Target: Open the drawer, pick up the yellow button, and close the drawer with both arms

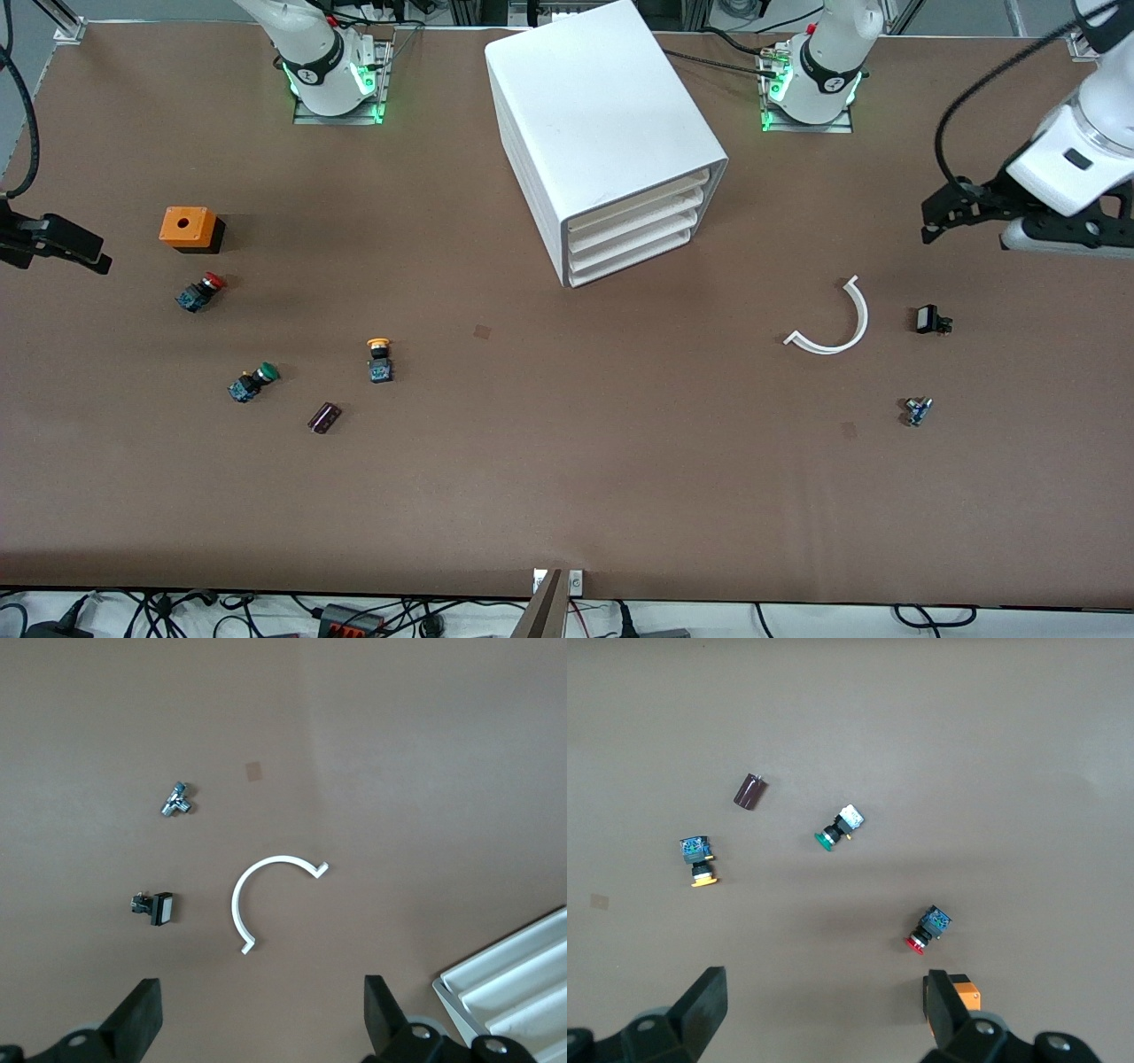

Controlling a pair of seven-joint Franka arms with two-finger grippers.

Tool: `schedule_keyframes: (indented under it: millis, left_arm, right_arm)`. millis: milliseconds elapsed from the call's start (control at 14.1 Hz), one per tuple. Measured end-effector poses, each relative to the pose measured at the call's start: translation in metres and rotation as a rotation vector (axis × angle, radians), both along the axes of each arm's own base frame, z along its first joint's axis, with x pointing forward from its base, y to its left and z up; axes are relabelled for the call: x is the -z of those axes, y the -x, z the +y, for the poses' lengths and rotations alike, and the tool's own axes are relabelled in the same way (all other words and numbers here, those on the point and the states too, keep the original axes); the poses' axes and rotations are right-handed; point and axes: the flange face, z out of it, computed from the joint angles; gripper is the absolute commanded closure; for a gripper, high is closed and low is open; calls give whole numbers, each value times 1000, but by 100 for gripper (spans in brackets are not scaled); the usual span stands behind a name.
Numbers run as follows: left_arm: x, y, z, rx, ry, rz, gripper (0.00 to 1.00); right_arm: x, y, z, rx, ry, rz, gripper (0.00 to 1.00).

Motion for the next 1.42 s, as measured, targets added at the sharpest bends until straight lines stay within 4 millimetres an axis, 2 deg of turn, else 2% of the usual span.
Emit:
schedule_keyframes:
  millis: [354,566,708,1416]
  left_arm:
    - [4,2,8,36,0,14,0]
    - [4,3,1,57,-1,15,0]
    - [3,4,-6,71,-1,16,0]
    - [7,1,-11,79,-1,14,0]
  right_arm:
    - [-7,20,0,-3,-2,-3,0]
    - [-8,25,1,-6,-4,19,0]
    - [-8,25,1,-6,-4,23,0]
    - [-7,27,0,-5,-5,34,0]
